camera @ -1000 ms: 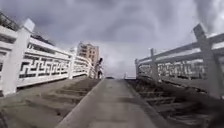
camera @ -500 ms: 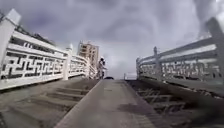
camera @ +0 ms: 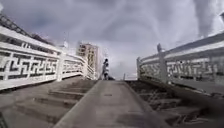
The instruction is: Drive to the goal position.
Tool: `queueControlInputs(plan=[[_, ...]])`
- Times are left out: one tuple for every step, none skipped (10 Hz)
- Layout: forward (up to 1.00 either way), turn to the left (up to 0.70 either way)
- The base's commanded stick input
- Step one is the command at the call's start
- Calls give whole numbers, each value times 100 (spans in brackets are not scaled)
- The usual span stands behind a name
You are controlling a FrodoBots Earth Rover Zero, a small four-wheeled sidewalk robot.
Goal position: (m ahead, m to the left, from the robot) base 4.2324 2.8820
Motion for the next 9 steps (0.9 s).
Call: queueControlInputs(plan=[[70, 0], [70, 0], [70, 0], [70, 0], [70, 0], [70, 0], [70, 0], [70, 0], [70, 0]])
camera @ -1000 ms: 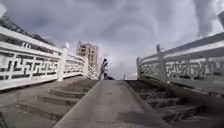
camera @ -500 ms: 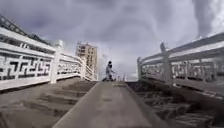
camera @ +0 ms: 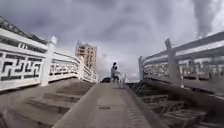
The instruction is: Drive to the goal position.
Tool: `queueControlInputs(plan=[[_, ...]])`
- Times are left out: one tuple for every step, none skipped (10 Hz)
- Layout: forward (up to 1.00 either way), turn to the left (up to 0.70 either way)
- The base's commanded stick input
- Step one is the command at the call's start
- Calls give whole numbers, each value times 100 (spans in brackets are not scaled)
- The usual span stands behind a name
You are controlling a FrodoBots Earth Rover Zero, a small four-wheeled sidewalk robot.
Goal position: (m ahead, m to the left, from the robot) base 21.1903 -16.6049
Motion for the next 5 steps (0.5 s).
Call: queueControlInputs(plan=[[70, 0], [70, 0], [70, 0], [70, 0], [70, 0]])
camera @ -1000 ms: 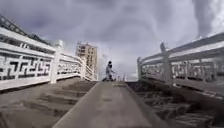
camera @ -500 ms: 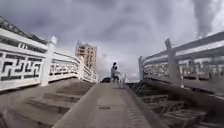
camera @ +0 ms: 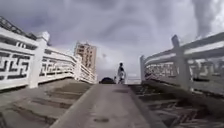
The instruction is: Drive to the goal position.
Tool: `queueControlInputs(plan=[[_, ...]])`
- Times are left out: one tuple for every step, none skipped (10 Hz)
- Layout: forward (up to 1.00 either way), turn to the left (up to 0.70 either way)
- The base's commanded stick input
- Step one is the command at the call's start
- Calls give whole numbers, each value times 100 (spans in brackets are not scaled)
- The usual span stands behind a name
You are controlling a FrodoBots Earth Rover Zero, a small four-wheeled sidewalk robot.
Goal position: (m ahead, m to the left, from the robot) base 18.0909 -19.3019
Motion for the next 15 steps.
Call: queueControlInputs(plan=[[70, 0], [70, 0], [70, 0], [70, 0], [70, 0], [70, 0], [70, 0], [70, 0], [70, 0], [70, 0], [70, 0], [70, 0], [70, 0], [70, 0], [70, 0]])
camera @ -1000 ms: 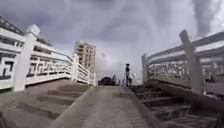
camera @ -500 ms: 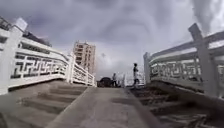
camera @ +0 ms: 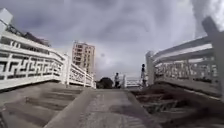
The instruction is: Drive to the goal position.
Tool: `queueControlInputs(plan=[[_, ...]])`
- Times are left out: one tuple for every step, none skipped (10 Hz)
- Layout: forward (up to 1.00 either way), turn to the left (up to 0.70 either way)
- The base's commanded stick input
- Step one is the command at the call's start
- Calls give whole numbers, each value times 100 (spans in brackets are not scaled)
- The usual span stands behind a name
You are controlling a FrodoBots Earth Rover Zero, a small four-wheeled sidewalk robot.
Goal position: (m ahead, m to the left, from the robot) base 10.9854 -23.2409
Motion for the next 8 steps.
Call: queueControlInputs(plan=[[70, 0], [70, 0], [70, 0], [70, 0], [70, 0], [70, 0], [70, 0], [70, 0]])
